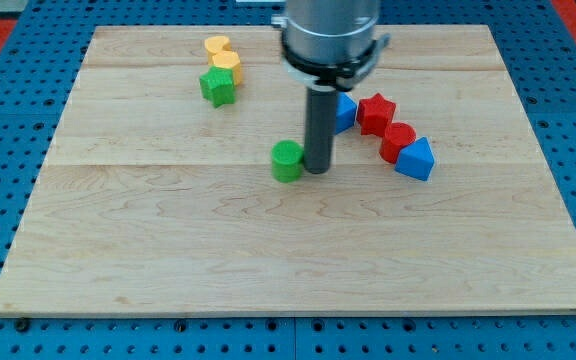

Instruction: Move the green circle to the green star

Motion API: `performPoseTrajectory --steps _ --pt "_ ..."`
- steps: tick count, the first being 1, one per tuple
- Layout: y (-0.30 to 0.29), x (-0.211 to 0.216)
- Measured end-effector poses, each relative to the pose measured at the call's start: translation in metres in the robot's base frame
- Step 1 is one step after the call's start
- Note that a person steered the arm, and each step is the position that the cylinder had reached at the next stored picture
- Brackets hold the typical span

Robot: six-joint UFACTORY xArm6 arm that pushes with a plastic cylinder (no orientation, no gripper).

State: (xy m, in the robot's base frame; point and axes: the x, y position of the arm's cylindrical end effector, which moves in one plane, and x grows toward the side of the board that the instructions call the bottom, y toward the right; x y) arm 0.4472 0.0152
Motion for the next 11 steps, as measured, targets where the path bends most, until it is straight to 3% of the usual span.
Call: performPoseTrajectory --steps 2,3,5,8,9,10,11 --pt "-0.035 0.006" --pt "-0.057 0.071" --pt "-0.057 0.073" --pt "-0.048 0.008" --pt "-0.053 -0.031" --pt "-0.053 -0.046" --pt "-0.048 -0.021"
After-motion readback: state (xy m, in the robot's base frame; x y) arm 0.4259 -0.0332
